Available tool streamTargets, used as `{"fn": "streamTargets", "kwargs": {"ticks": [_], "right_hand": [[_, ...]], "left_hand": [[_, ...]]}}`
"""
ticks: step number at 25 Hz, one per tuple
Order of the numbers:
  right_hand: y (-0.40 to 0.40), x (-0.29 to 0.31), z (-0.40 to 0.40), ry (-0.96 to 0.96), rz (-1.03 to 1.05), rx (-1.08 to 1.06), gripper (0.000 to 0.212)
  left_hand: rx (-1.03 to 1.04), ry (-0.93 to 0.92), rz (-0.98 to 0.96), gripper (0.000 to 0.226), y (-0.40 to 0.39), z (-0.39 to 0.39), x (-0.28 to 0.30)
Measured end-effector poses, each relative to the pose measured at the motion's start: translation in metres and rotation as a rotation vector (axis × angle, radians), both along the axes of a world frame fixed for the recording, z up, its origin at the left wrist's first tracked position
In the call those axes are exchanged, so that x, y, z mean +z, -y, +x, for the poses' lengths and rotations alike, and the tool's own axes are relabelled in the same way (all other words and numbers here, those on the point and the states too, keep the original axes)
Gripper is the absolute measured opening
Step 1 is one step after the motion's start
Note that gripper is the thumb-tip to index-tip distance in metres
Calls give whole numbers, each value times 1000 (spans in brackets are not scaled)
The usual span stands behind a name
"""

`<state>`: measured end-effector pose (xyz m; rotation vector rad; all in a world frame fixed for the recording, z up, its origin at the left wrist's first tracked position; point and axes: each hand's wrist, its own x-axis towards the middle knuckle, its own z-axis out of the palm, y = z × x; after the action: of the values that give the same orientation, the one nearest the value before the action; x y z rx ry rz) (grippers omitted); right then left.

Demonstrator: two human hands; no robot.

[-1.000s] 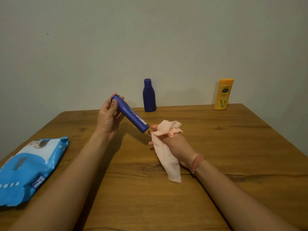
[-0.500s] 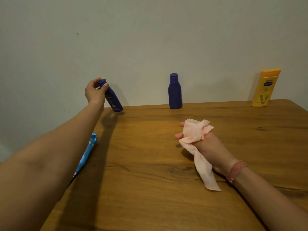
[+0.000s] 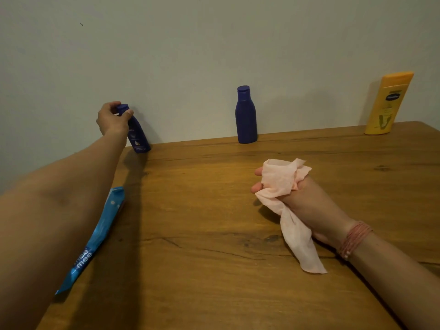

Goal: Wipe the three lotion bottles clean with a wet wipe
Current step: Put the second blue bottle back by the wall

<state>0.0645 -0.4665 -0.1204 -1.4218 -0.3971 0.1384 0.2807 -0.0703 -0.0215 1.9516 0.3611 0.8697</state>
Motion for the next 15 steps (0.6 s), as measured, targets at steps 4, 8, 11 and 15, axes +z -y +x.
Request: {"fn": "streamTargets", "kwargs": {"ticks": [4, 8, 11, 15], "right_hand": [[-1, 6, -6, -34, -34, -81, 25], [-2, 13, -9, -62, -55, -113, 22], [-1, 14, -9, -79, -51, -105, 22], [-3, 17, -12, -75, -54, -89, 19]], "left_hand": [[-1, 9, -6, 43, -5, 5, -5], [-20, 5, 19, 47, -8, 4, -7], [-37, -4, 33, 49, -8, 3, -5], [-64, -16, 40, 52, -12, -2, 1]]}}
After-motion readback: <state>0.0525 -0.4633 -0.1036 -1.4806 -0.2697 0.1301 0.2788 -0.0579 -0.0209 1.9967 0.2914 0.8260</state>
